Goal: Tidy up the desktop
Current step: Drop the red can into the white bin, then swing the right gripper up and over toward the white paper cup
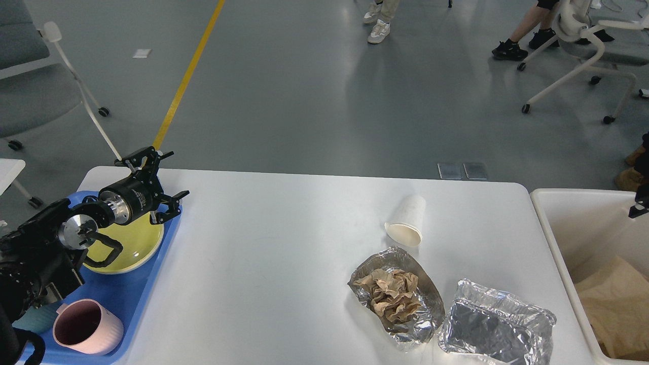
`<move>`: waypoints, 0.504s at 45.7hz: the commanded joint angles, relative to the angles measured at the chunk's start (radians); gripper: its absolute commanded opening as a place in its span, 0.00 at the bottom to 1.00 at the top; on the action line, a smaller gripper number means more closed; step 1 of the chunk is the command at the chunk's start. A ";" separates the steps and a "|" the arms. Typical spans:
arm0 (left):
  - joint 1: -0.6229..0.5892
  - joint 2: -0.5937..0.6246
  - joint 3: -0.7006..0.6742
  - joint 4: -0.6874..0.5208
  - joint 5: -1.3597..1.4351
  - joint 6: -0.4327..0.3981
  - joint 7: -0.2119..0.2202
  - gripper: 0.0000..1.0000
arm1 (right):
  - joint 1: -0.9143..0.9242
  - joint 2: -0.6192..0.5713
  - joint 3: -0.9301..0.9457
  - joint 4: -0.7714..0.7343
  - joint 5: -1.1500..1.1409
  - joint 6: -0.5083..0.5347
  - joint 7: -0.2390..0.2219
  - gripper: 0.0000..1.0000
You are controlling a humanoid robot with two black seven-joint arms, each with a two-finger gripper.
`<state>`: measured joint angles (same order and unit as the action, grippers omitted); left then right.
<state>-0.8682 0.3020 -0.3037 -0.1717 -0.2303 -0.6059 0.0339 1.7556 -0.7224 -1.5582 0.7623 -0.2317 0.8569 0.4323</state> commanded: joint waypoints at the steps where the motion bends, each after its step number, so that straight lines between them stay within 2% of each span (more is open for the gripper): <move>1: 0.000 0.000 0.000 0.000 0.000 0.000 0.000 0.96 | 0.077 0.037 -0.014 0.002 -0.001 0.024 -0.001 1.00; 23: 0.000 0.000 0.000 0.000 0.000 0.000 0.000 0.96 | 0.223 0.310 0.049 0.003 0.005 0.021 -0.004 0.99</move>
<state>-0.8682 0.3022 -0.3037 -0.1720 -0.2297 -0.6059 0.0338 1.9505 -0.4832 -1.5452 0.7653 -0.2271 0.8775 0.4298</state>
